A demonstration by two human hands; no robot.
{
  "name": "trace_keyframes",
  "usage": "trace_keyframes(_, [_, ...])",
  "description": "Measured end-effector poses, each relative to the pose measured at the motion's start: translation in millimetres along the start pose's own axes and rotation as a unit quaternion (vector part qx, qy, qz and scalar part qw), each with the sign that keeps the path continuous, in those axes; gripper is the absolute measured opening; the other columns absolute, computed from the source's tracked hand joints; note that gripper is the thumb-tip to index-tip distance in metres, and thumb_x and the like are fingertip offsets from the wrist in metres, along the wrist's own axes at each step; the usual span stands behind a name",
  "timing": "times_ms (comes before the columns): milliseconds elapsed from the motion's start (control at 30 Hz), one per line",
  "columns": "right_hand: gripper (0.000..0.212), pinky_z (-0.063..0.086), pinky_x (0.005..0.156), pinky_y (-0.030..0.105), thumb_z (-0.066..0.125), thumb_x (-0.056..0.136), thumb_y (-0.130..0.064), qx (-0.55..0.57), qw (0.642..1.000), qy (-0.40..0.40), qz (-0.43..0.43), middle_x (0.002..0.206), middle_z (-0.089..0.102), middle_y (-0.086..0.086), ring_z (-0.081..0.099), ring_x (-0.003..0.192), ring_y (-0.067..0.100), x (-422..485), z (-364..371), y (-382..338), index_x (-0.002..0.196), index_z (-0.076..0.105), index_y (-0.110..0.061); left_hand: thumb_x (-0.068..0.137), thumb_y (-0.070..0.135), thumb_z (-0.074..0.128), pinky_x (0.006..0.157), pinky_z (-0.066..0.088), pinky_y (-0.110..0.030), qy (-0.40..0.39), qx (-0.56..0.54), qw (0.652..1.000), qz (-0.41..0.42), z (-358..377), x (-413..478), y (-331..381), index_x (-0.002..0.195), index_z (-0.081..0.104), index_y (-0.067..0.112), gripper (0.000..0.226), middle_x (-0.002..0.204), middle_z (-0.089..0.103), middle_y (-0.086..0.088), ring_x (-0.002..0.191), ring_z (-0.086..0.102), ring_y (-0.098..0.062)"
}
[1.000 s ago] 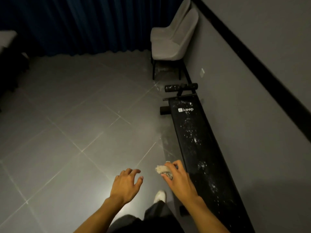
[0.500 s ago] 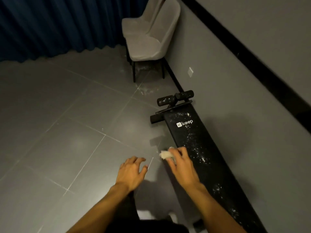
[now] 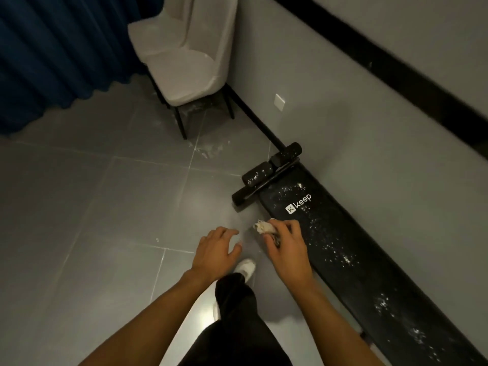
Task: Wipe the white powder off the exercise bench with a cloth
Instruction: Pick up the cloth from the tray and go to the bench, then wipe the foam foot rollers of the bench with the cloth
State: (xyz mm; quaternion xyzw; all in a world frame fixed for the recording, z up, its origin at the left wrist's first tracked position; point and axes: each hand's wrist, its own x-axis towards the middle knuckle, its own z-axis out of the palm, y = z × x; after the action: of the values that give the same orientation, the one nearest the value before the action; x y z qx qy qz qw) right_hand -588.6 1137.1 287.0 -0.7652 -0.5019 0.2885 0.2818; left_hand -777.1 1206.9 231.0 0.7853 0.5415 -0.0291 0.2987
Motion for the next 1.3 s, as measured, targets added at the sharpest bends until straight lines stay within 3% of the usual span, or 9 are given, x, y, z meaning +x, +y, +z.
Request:
trace_keyframes(233, [0.038,0.052,0.094,0.026,0.067,0.094,-0.021,0.069,0.996,0.02,0.056,0.129,0.039,-0.003,0.051,0.106,0.008,93,35,15,0.131,0.059,-0.025,0.1,0.052,0.046,0.107,0.039,-0.036,-0.078,0.084,0.993,0.036,-28,113,-24,0.149,0.04,0.031,0.053,0.15,0.046,0.0,0.13,0.049,-0.02])
trace_keyframes(433, [0.04,0.049,0.097,0.023,0.067,0.093,-0.015,0.075,0.99,0.055,0.108,0.129,0.039,-0.002,0.049,0.105,0.006,163,62,47,0.132,0.059,-0.022,0.096,0.05,0.05,0.106,0.039,-0.04,-0.108,0.112,0.985,0.079,-27,226,-39,0.152,0.034,0.03,0.062,0.147,0.044,-0.003,0.129,0.047,-0.023])
trace_keyframes(600, [0.043,0.038,0.095,0.014,0.066,0.094,-0.016,0.084,0.979,0.087,0.166,0.131,0.042,0.002,0.049,0.107,0.008,214,100,85,0.135,0.058,-0.02,0.087,0.055,0.06,0.107,0.039,-0.042,-0.137,0.099,0.976,0.139,4,325,-52,0.156,0.021,0.037,0.081,0.152,0.036,-0.004,0.132,0.043,-0.024])
trace_keyframes(833, [0.042,0.05,0.104,0.038,0.068,0.093,-0.02,0.105,0.961,0.136,0.214,0.134,0.04,0.001,0.053,0.116,0.016,272,167,151,0.134,0.059,-0.022,0.071,0.082,0.061,0.109,0.04,-0.053,-0.162,0.098,0.948,0.255,64,429,-79,0.157,0.003,0.044,0.111,0.161,0.02,-0.003,0.143,0.03,-0.025])
trace_keyframes(933, [0.043,0.051,0.102,0.032,0.07,0.091,-0.02,0.133,0.956,0.173,0.196,0.131,0.038,-0.004,0.05,0.117,0.01,296,193,175,0.133,0.059,-0.024,0.068,0.08,0.07,0.105,0.047,-0.046,-0.188,0.066,0.933,0.299,83,450,-94,0.158,0.0,0.043,0.12,0.16,0.021,0.0,0.139,0.036,-0.021])
trace_keyframes(1033, [0.046,0.046,0.096,0.011,0.073,0.088,-0.027,0.162,0.954,0.2,0.157,0.127,0.037,-0.008,0.045,0.113,0.0,313,212,201,0.132,0.059,-0.027,0.066,0.069,0.081,0.101,0.051,-0.037,-0.216,-0.006,0.922,0.321,100,459,-108,0.158,0.0,0.045,0.125,0.154,0.029,0.006,0.131,0.046,-0.011])
trace_keyframes(1100, [0.049,0.038,0.093,0.001,0.072,0.086,-0.038,0.162,0.951,0.232,0.126,0.126,0.038,-0.006,0.044,0.112,-0.001,323,217,213,0.131,0.059,-0.026,0.066,0.061,0.086,0.098,0.054,-0.038,-0.193,-0.046,0.92,0.339,105,468,-111,0.157,0.009,0.044,0.12,0.15,0.037,0.008,0.127,0.051,-0.01])
trace_keyframes(1167, [0.048,0.036,0.094,0.001,0.068,0.086,-0.044,0.146,0.95,0.269,0.064,0.126,0.04,-0.001,0.045,0.11,-0.001,331,222,221,0.128,0.061,-0.021,0.066,0.052,0.089,0.096,0.055,-0.038,-0.161,-0.067,0.917,0.359,114,475,-112,0.155,0.018,0.042,0.114,0.146,0.042,0.012,0.125,0.054,-0.01])
trace_keyframes(1300, [0.031,0.046,0.09,0.009,0.07,0.091,-0.033,0.094,0.948,0.299,-0.059,0.124,0.046,0.01,0.053,0.107,0.009,351,232,234,0.115,0.07,-0.013,0.064,0.034,0.092,0.089,0.057,-0.038,-0.125,-0.096,0.904,0.396,128,483,-118,0.151,0.028,0.031,0.109,0.134,0.054,0.01,0.115,0.063,-0.016])
